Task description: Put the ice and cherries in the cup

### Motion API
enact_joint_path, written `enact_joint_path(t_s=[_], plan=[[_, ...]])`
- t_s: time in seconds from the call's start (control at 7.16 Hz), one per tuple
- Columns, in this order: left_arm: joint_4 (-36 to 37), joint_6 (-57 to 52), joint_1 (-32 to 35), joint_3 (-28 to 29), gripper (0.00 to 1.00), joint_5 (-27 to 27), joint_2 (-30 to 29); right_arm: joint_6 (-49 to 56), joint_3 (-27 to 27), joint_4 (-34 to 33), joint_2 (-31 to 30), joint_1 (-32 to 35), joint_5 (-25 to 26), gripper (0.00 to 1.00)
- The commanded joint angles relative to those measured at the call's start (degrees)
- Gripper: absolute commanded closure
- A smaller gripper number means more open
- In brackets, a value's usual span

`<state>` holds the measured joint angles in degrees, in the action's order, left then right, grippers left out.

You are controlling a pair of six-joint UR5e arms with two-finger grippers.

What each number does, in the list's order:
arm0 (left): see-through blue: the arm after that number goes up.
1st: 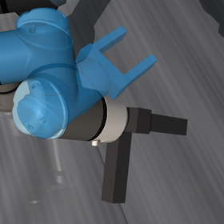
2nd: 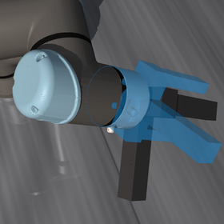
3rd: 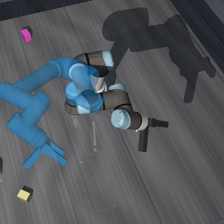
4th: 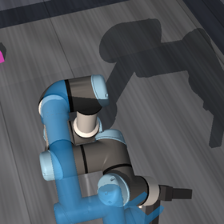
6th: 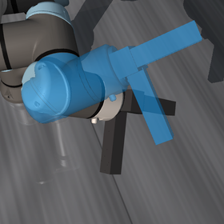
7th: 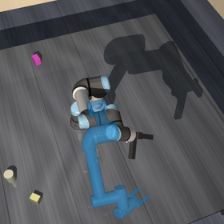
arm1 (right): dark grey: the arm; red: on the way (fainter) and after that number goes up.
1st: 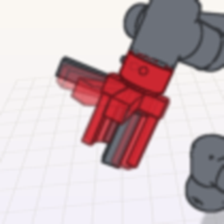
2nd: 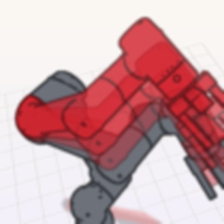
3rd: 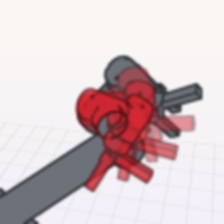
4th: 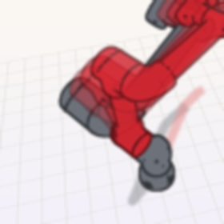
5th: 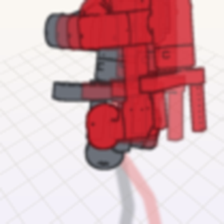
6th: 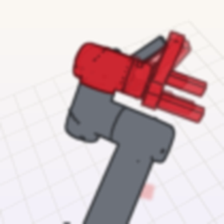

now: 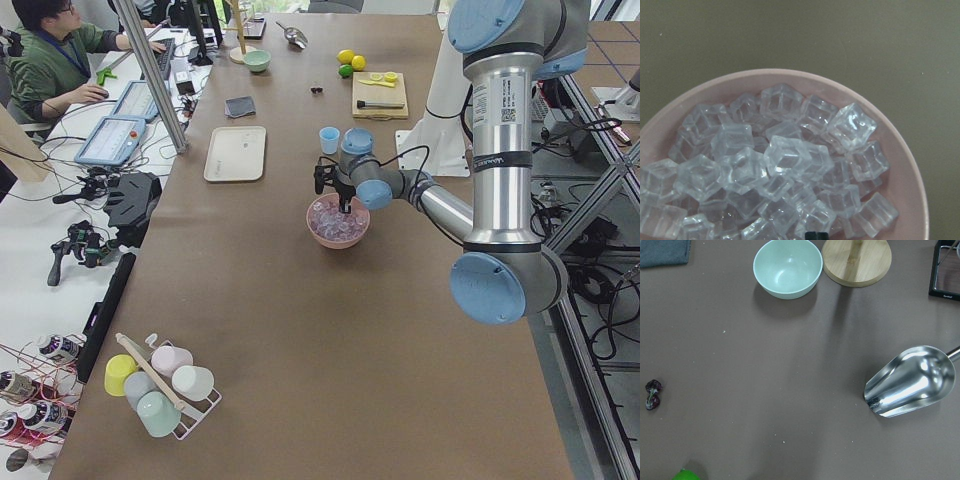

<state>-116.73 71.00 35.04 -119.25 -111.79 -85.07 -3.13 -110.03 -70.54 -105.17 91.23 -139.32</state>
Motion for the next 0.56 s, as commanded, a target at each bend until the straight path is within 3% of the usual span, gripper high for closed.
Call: enact_joint_path(t_s=[0.0, 0.14, 0.42], plan=[[0.1, -3.6, 0.5, 3.9, 0.13, 0.9, -3.2, -0.1, 0.1, -0.1, 0.0, 0.0, 0.1, 0.00], [0.1, -3.6, 0.1, 6.3, 0.09, 2.5, -5.9, -0.1, 0.1, -0.1, 0.1, -0.1, 0.1, 0.00], [0.1, -3.6, -0.1, 6.3, 0.09, 3.2, -5.3, -0.1, 0.1, -0.1, 0.0, -0.1, 0.1, 0.00]])
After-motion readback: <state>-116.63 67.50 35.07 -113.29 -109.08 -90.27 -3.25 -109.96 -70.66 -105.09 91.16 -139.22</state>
